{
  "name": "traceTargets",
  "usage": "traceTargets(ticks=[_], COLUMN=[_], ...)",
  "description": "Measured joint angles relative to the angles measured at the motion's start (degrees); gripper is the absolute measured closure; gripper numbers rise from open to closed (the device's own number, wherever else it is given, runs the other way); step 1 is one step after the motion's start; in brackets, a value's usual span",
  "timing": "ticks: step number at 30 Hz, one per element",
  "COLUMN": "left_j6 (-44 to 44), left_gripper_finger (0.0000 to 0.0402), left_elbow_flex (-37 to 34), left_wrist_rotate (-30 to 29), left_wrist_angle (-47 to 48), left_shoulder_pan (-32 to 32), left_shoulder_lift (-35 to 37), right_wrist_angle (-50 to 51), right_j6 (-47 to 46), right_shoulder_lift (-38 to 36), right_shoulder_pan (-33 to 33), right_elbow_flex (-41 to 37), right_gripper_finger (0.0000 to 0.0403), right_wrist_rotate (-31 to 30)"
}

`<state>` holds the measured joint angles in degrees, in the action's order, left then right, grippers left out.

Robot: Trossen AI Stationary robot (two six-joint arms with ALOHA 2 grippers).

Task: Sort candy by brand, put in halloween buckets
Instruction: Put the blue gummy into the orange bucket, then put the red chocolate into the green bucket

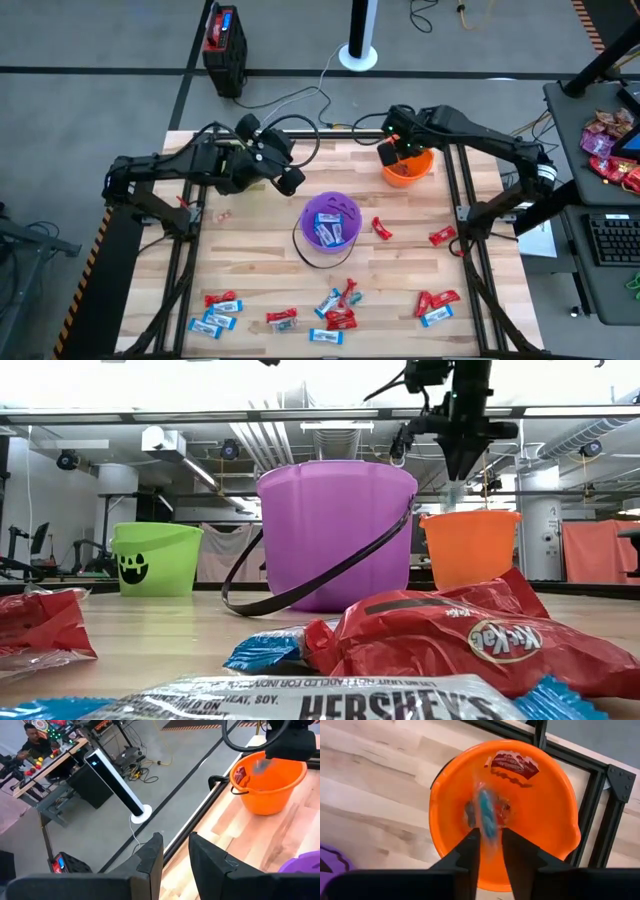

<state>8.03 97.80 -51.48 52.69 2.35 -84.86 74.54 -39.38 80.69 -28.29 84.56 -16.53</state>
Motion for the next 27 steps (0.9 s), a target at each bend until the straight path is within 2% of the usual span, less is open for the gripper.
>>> traceTargets(ticks=[7, 10, 13, 16, 19, 21, 24, 27], left_j6=[0.3, 2.6, 5.4, 4.5, 3.5, 4.6, 8.5, 13.2], left_gripper_finger=[0.0324, 0.0324, 0.0324, 0.0324, 0.0324, 0.0324, 0.0324, 0.0324], left_elbow_flex=[0.0, 0.0, -0.3, -3.1, -9.0, -13.7, -21.0, -27.6], left_wrist_rotate=[0.0, 2.4, 14.4, 34.8, 53.5, 58.0, 58.0, 56.4], left_wrist_angle=[0.5, 3.7, 11.3, 16.3, 15.4, 12.6, 6.7, -2.3], left_shoulder_pan=[0.0, 0.0, 0.0, 0.1, 0.9, 1.7, 2.8, 3.3], left_shoulder_lift=[0.0, 0.0, 0.1, 1.7, 4.8, 7.9, 13.5, 19.1], right_wrist_angle=[-0.1, -0.1, -0.1, -0.2, -0.3, -0.4, -0.8, -3.7], right_j6=[-0.2, -0.3, -0.1, -0.3, -2.4, -4.8, -11.0, -16.4], right_shoulder_lift=[0.1, 0.0, 0.0, 0.0, -0.1, 0.0, 0.0, 0.0], right_shoulder_pan=[0.0, 0.1, 2.1, 6.9, 14.0, 20.0, 28.5, 34.1], right_elbow_flex=[-0.2, -0.2, -0.4, -0.8, -1.6, -2.4, -5.1, -10.2], right_gripper_finger=[0.0251, 0.0229, 0.0216, 0.0209, 0.0207, 0.0207, 0.0207, 0.0206], right_wrist_rotate=[0.0, 3.2, 9.5, 16.7, 21.7, 23.1, 22.7, 20.3])
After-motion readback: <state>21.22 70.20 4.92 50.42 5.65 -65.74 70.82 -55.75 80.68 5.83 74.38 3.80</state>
